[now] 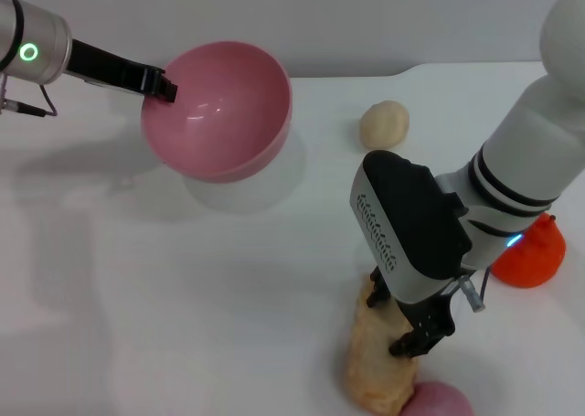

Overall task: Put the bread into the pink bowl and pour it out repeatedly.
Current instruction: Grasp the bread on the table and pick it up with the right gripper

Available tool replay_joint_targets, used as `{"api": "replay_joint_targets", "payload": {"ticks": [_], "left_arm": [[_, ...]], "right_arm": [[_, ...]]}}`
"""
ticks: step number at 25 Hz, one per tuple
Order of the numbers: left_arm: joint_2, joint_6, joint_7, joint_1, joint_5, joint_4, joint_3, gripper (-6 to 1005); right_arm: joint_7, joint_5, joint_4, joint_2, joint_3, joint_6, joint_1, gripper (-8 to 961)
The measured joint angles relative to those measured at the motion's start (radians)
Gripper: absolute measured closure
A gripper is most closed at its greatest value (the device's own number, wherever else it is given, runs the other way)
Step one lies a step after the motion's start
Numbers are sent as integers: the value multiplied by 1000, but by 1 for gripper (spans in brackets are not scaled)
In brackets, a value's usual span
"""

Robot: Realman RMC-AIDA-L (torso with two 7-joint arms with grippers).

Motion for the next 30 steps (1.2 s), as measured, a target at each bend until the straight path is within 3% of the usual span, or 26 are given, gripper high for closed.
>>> {"api": "replay_joint_targets", "payload": {"ticks": [5, 11, 30], "left_arm": [[-2, 0, 0, 0, 0, 0, 0, 954], [-2, 1, 7, 1, 0, 0, 0, 954], [-5, -2, 11, 4, 0, 0, 0, 954]], "right_arm": [[-2, 0, 0, 0, -1, 6, 0, 344], [-22, -1, 0, 0, -2, 17, -3, 485], [-25, -7, -7, 0, -11, 18, -12, 623]]}}
